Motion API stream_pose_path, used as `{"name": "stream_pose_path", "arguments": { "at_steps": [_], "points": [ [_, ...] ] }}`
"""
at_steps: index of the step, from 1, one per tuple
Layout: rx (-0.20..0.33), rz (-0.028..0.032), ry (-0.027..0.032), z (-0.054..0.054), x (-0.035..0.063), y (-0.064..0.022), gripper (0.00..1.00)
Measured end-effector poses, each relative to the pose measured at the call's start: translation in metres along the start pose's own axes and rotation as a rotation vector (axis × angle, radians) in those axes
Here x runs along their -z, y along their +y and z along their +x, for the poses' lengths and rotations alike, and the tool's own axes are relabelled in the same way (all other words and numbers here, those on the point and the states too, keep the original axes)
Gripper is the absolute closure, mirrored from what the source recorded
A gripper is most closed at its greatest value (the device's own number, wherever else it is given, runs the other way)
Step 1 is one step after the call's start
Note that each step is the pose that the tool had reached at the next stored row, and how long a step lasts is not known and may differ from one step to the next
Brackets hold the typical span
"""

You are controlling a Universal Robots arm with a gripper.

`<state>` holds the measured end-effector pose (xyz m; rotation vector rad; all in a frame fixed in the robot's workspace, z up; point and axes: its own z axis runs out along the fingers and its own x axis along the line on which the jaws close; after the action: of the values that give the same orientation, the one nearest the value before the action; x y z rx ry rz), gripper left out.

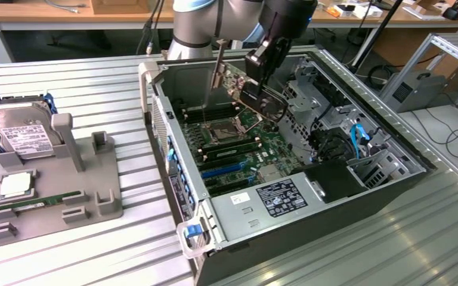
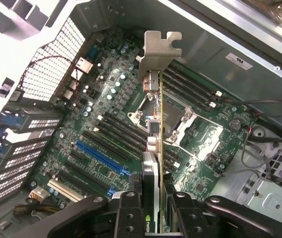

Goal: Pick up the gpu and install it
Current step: 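Insert the gpu into the slot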

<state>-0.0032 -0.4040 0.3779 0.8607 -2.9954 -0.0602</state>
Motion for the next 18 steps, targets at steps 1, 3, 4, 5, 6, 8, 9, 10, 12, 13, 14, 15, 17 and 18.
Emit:
{"name": "stream_pose_path", "arguments": {
  "at_steps": [1, 3, 4, 5, 6, 8, 9, 10, 12, 13, 14, 15, 17, 18],
  "points": [
    [0.005, 0.0001, 0.0002, 0.0, 0.0, 0.0, 0.73],
    [0.014, 0.0002, 0.0006, 0.0, 0.0, 0.0, 0.73],
    [0.019, 0.0003, 0.0008, 0.0, 0.0, 0.0, 0.73],
    [0.023, 0.0003, 0.001, 0.0, 0.0, 0.0, 0.73],
    [0.028, 0.0004, 0.0012, 0.0, 0.0, 0.0, 0.73],
    [0.043, 0.0006, 0.0019, 0.0, 0.0, 0.0, 0.73],
    [0.051, 0.0007, 0.0022, 0.0, 0.0, 0.0, 0.73],
    [0.061, 0.0008, 0.0027, 0.0, 0.0, 0.0, 0.73],
    [0.076, 0.001, 0.0033, 0.0, 0.0, 0.0, 0.73],
    [0.083, 0.001, 0.0036, 0.0, 0.0, 0.0, 0.73],
    [0.09, 0.0012, 0.004, 0.0, 0.0, 0.0, 0.73],
    [0.094, 0.0012, 0.0041, 0.0, 0.0, 0.0, 0.73],
    [0.102, 0.0013, 0.0044, 0.0, 0.0, 0.0, 0.73],
    [0.106, 0.0014, 0.0047, 0.0, 0.0, 0.0, 0.73]
  ]
}}
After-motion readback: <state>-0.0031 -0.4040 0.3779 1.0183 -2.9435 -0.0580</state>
